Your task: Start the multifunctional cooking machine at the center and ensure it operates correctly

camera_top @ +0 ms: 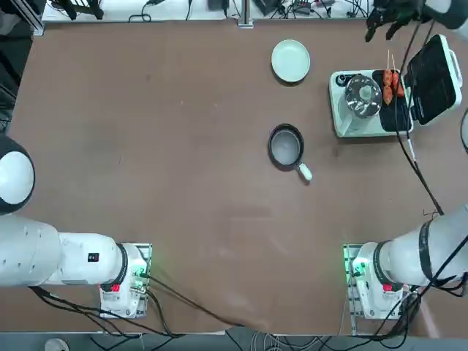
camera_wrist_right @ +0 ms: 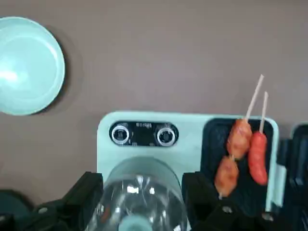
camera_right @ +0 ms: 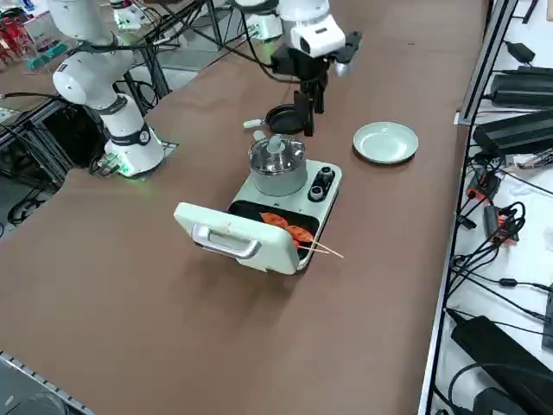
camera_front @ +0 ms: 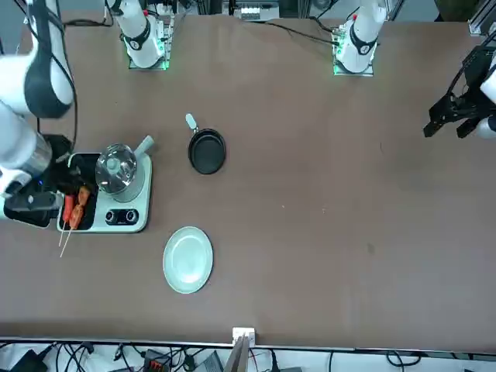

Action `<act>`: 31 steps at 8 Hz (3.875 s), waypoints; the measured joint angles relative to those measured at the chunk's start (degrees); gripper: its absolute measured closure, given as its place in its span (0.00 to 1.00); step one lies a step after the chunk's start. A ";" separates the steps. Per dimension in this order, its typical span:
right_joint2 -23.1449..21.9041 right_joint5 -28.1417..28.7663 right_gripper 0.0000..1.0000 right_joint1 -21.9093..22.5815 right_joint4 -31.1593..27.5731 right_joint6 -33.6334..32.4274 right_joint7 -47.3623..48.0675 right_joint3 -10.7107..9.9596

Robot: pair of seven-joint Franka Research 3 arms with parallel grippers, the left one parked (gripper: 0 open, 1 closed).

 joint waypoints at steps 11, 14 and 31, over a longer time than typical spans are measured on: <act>17.30 3.08 0.06 3.81 2.79 13.78 28.87 0.08; 18.00 4.61 0.11 3.85 2.80 12.52 33.06 0.07; 18.85 4.87 0.28 3.90 2.81 7.43 39.11 0.03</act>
